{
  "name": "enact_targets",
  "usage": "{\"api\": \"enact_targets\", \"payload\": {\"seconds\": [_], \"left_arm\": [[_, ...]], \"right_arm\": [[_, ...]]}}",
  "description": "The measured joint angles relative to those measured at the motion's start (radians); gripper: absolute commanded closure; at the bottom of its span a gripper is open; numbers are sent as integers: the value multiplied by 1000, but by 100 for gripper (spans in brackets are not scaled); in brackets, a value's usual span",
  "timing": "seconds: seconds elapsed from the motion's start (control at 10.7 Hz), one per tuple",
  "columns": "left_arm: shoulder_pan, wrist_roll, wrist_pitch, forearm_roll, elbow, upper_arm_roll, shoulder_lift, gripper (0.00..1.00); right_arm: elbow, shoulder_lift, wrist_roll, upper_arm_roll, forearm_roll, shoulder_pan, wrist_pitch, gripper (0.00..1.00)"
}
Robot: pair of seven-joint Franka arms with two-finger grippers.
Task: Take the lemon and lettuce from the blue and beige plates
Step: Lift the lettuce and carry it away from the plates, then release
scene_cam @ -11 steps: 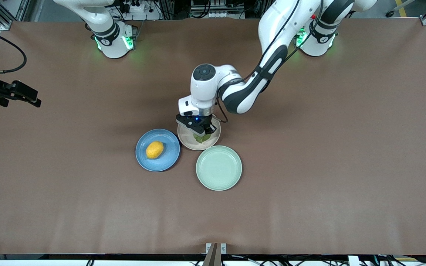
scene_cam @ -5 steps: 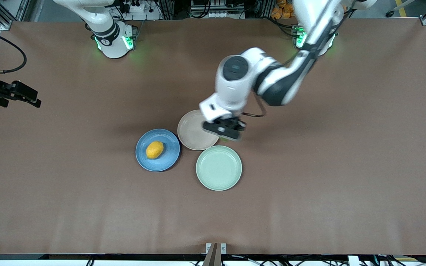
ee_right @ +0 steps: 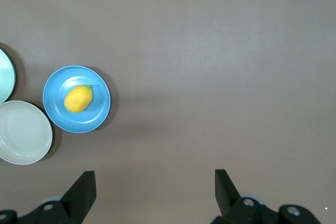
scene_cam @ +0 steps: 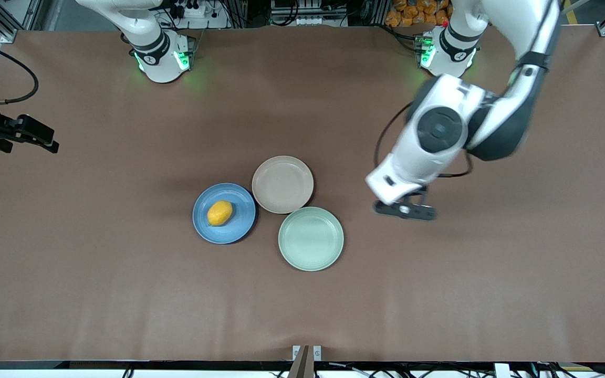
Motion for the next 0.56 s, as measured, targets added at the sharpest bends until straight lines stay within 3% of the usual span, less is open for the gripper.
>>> {"api": "enact_targets", "payload": {"seconds": [0.37,0.56], "left_arm": [[179,26,-9,0,-92,10,33,100],[207,45,31,0,-103,50,84,100]], "right_arm": [[0,0,0,0,0,9,2,0],[-4,3,0,1,0,34,16,0]]}}
